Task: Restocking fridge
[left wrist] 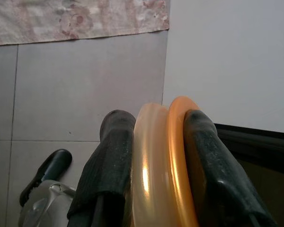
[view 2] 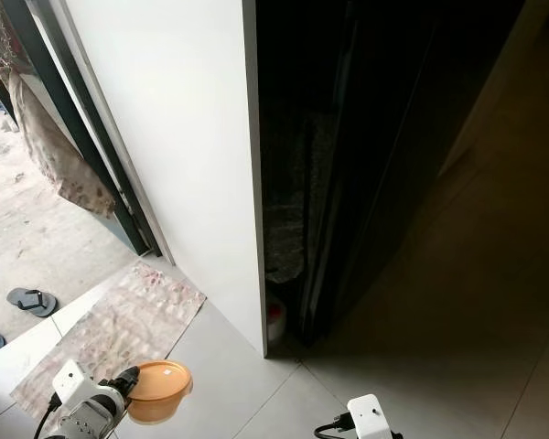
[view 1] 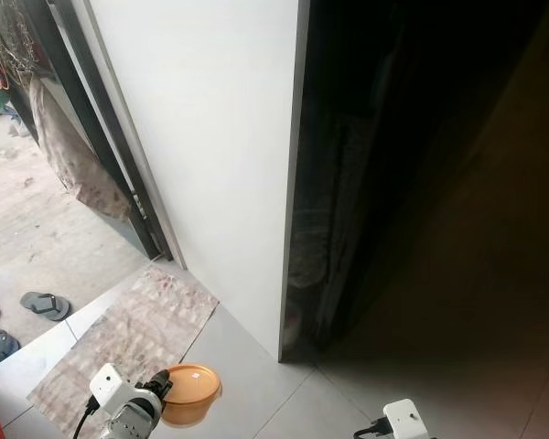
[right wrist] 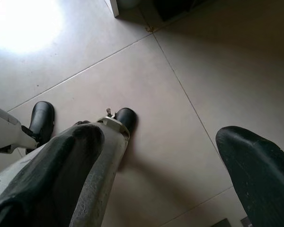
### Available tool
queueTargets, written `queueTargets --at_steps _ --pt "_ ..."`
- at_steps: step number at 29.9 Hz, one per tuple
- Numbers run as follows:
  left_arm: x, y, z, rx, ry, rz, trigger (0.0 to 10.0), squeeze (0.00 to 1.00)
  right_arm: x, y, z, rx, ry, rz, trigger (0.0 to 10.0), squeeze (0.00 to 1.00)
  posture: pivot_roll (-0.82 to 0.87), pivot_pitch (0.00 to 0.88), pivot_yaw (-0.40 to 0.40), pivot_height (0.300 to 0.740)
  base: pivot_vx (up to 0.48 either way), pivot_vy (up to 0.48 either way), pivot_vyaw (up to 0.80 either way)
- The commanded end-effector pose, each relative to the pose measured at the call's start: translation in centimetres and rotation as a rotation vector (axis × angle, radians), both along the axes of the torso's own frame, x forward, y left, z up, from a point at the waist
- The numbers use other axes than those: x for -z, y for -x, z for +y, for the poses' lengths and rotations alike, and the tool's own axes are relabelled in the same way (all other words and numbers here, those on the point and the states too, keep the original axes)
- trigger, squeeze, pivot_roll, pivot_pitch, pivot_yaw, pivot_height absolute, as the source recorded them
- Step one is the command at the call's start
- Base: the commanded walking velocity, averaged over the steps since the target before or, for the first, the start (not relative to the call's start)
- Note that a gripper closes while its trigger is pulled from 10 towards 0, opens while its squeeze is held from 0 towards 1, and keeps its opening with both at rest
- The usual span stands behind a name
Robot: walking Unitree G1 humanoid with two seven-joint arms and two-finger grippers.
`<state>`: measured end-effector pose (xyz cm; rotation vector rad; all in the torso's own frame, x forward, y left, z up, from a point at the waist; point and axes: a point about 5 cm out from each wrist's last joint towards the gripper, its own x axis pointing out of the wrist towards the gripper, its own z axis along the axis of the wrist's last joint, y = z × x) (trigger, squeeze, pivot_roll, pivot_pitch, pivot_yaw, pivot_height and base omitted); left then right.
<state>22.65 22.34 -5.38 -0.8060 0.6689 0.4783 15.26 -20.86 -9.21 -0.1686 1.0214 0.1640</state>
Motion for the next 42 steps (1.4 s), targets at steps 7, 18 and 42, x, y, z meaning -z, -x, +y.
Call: queueTargets --at_steps 7,18,42 --pt "0.22 0.28 -0.10 0.038 -0.019 0.020 10.0 0.00 0.10 0.32 -0.21 0.031 0.019 -0.004 10.0 0.00 0.00 0.026 0.017 0.740 0.000 0.000 0.00" --pt "0.45 0.55 -0.34 0.070 -0.017 0.033 10.0 0.00 0.19 0.54 -0.27 0.056 0.025 -0.002 10.0 0.00 0.00 0.014 0.016 0.740 0.000 0.000 -0.72" --pt "0.50 0.57 -0.38 0.090 -0.042 0.054 10.0 0.00 0.14 0.42 -0.14 0.040 0.017 -0.010 10.0 0.00 -0.01 0.030 0.018 0.740 0.000 0.000 -0.45"
